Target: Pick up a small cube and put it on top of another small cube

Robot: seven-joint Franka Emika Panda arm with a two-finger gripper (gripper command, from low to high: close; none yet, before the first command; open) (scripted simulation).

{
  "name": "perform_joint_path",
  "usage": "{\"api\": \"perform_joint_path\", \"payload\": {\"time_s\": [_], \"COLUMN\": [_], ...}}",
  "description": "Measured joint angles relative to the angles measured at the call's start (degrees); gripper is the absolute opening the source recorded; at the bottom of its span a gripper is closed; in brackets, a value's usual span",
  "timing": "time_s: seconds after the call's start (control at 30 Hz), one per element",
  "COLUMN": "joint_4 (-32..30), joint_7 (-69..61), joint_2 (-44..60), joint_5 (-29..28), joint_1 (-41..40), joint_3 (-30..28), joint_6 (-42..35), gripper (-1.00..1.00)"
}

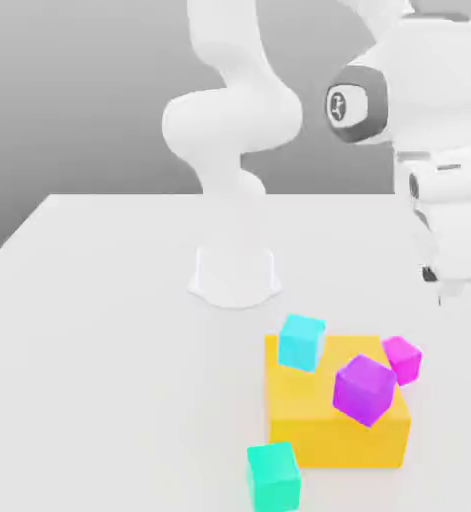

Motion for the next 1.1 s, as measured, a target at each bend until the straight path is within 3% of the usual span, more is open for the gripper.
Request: {"api": "perform_joint_path", "payload": {"time_s": [0.17, 0.4, 0.43, 0.7, 0.93, 1.1], "joint_4": [-5.39, -4.17, -3.85, -4.02, -5.23, -3.98], "joint_7": [-11.86, -11.90, -11.77, -11.77, -14.84, -11.77], "joint_2": [7.71, 21.76, 23.63, 22.67, 9.18, -0.89], "joint_5": [-0.64, -3.82, -3.94, -3.95, -0.51, -1.09], "joint_1": [5.03, 7.77, 8.23, 8.11, 8.44, 2.44], "joint_3": [2.96, 0.11, -0.39, -0.27, 0.12, -3.65], "joint_6": [5.41, 16.82, 18.38, 17.49, 6.85, -3.47], "gripper": [0.00, 0.00, -1.00, -1.00, -1.00, -1.00]}}
